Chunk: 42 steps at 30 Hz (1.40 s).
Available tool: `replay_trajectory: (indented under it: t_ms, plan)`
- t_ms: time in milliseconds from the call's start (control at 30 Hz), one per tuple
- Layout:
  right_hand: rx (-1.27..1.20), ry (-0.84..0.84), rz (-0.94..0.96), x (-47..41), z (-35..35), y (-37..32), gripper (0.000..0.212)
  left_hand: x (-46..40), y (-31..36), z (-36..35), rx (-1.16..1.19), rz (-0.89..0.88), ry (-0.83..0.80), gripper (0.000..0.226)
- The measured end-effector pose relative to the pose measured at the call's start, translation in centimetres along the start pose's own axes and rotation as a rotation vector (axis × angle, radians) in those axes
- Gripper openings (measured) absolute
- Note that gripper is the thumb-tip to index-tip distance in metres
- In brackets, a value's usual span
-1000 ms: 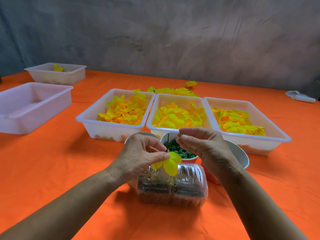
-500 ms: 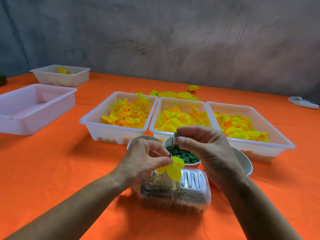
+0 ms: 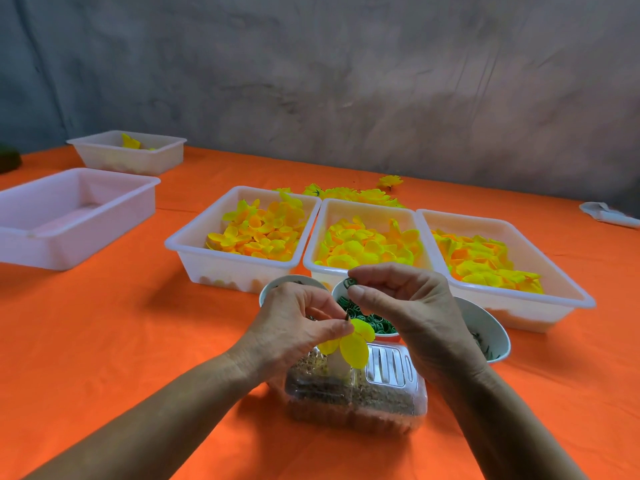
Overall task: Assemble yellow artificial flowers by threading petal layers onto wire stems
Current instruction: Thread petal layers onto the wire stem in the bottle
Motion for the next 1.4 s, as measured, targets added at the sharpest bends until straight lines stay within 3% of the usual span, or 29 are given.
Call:
replay_trajectory:
  t_ms: [600,900,1400]
  plan:
    - [0.015,0.042,-0.013,0.23,-0.3,-0.07,0.016,-0.06,-0.34,-0.08,0.008,0.002,0.012,0.008]
    - [0.063,0.067,-0.002,0.4,-0.28,-0.12,0.025,0.01,-0.2,-0.13,0.019,-0.003,0.013,0.014]
    - [0.194,0.148,0.006,0.65,0.0,0.06,0.013,0.12,-0.16,-0.16,0.024,-0.013,0.015,0.02]
Point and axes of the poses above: each hand's wrist, its own x-axis away from the middle knuckle, its own z-axis out of the back of the hand, y = z × x, the point moved 4 cm from there along -x, towards the middle knuckle, and after that the axes turned 5 degrees about -x, right-handed, at the moved point
